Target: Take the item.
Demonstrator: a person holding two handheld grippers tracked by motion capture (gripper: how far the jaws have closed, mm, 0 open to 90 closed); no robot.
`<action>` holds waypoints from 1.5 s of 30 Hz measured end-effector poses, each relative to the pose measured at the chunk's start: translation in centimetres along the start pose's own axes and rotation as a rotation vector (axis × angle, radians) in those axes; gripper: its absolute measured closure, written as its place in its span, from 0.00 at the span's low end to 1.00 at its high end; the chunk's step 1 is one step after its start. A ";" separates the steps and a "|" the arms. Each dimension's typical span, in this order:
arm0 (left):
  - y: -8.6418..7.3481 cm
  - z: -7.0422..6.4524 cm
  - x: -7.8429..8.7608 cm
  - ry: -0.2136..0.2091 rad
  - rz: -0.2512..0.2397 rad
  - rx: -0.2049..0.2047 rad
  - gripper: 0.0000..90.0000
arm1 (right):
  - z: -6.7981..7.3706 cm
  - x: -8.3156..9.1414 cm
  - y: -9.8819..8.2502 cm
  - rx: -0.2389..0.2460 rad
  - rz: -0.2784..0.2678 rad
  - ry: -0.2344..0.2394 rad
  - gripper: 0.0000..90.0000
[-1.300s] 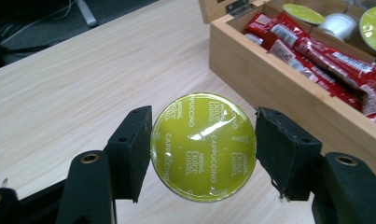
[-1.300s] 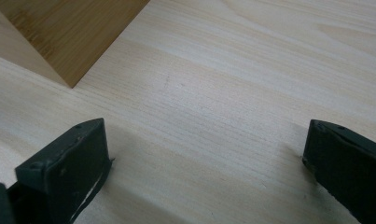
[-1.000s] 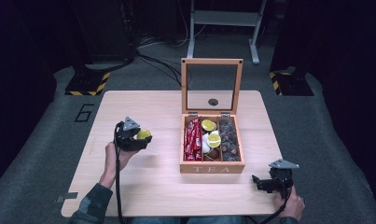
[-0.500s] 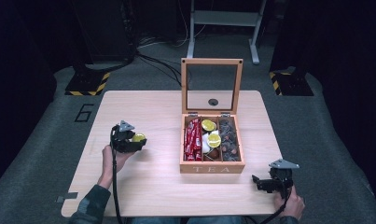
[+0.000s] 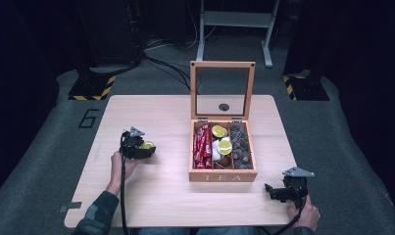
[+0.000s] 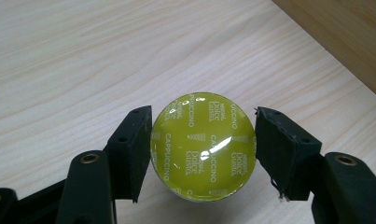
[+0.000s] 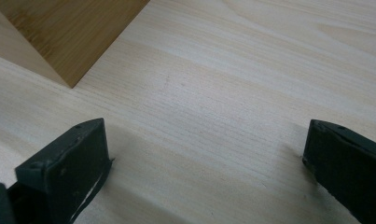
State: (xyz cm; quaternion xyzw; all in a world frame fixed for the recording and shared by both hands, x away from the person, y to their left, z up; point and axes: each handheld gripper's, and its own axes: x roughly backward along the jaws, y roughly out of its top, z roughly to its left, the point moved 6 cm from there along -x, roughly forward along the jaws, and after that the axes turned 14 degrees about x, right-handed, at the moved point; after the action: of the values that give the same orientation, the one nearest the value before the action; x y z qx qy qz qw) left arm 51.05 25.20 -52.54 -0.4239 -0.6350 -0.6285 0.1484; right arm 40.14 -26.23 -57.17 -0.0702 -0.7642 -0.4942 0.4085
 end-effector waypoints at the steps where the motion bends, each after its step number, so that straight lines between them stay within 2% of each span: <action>1: 0.0 0.0 -0.1 -0.004 -0.004 0.009 0.43 | 0.0 0.0 0.0 0.000 0.000 0.000 0.00; 2: -0.1 0.1 -0.2 0.000 0.009 -0.002 0.43 | 0.0 0.0 0.0 0.000 0.000 0.000 0.00; 3: -0.2 0.1 -0.3 -0.002 0.016 0.012 0.43 | 0.0 0.0 0.0 -0.001 0.000 0.000 0.00; 6: -0.3 0.3 -0.6 0.003 0.032 0.016 0.43 | 0.0 0.0 0.0 0.000 0.000 0.000 0.00; 9: -0.3 0.3 -0.8 -0.005 0.029 0.031 0.42 | 0.0 0.0 0.0 0.000 0.000 0.000 0.00; 15: -0.3 0.2 -0.8 -0.006 0.042 0.025 0.41 | 0.0 0.0 0.0 0.000 0.000 0.000 0.00; 18: -0.4 0.1 -0.8 -0.005 0.051 0.032 0.34 | 0.0 0.0 0.0 0.000 0.000 0.000 0.00; 22: -0.3 0.3 -0.4 -0.012 0.034 0.047 0.22 | 0.0 0.0 0.0 0.000 0.000 0.000 0.00; 25: -0.2 0.2 0.1 -0.007 0.023 0.056 0.16 | 0.0 0.0 0.0 0.000 0.000 0.000 0.00; 26: -0.2 0.3 0.3 -0.006 0.018 0.046 0.16 | 0.0 0.0 0.0 -0.003 0.000 0.000 0.00; 28: -0.1 0.2 0.7 -0.009 0.001 0.055 0.15 | 0.0 0.0 0.0 0.000 0.000 0.000 0.00; 29: -0.1 0.3 1.0 -0.006 0.008 0.039 0.14 | 0.0 0.0 0.0 0.000 0.000 0.000 0.00; 35: -0.4 -0.1 2.1 -0.027 -0.031 0.068 0.09 | 0.0 0.0 0.0 -0.003 0.000 0.000 0.00; 37: -0.7 -0.2 2.6 -0.002 -0.049 0.045 0.09 | 0.0 0.0 0.0 0.000 0.000 0.000 0.00; 39: -1.1 -0.3 2.9 -0.003 -0.049 0.034 0.08 | 0.0 0.0 0.0 0.000 0.000 0.000 0.00; 41: -1.3 -0.3 3.4 -0.016 -0.056 0.047 0.06 | 0.0 0.0 0.0 -0.004 0.000 0.000 0.00; 45: -1.8 -0.2 4.5 -0.001 -0.091 0.037 0.04 | 0.0 0.0 0.0 0.000 0.000 0.000 0.00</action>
State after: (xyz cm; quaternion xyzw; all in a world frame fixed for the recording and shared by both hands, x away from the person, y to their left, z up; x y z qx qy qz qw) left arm 46.96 26.86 -50.49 -0.3921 -0.6652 -0.6226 0.1271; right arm 40.14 -26.23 -57.17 -0.0702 -0.7643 -0.4941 0.4084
